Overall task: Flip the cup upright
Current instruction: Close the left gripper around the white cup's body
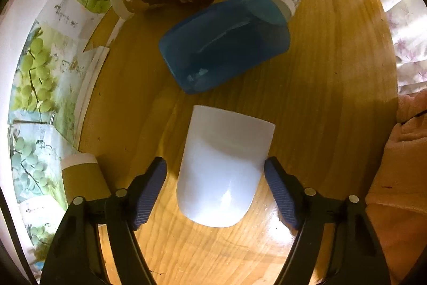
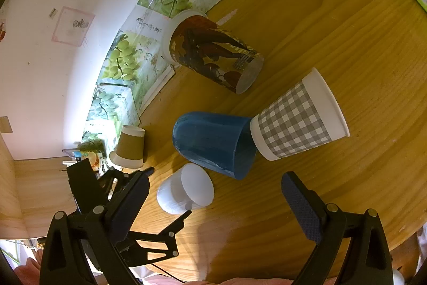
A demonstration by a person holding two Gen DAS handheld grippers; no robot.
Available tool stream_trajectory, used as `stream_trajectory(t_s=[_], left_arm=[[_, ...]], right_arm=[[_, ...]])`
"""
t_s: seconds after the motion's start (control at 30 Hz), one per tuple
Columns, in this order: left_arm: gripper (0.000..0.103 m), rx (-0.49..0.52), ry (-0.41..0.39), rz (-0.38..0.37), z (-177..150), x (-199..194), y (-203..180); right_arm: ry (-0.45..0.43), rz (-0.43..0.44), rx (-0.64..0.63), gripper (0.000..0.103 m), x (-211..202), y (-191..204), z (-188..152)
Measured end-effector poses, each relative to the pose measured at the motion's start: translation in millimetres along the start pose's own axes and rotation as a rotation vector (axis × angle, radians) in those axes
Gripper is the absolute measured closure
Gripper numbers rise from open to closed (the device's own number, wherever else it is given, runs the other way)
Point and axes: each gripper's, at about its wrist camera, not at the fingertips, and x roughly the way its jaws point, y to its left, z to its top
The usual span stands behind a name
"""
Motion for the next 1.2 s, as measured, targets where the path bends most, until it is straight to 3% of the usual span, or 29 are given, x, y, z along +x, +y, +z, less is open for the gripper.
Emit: stream_trajectory(t_s=[0.07, 0.63, 1.2], left_arm=[[0.035, -0.008, -0.002, -0.003, 1, 0, 2], [0.036, -0.145, -0.007, -0.042, 2, 0, 31], [0.038, -0.395, -0.090, -0.073, -21, -28, 43]], right_arm=[[-0.001, 0.001, 0.001, 0.004, 0, 0, 0], [0.001, 0.025, 0.005, 0.004, -4, -7, 1], [-0.007, 0.020, -0.078, 0.004, -10, -1, -3]])
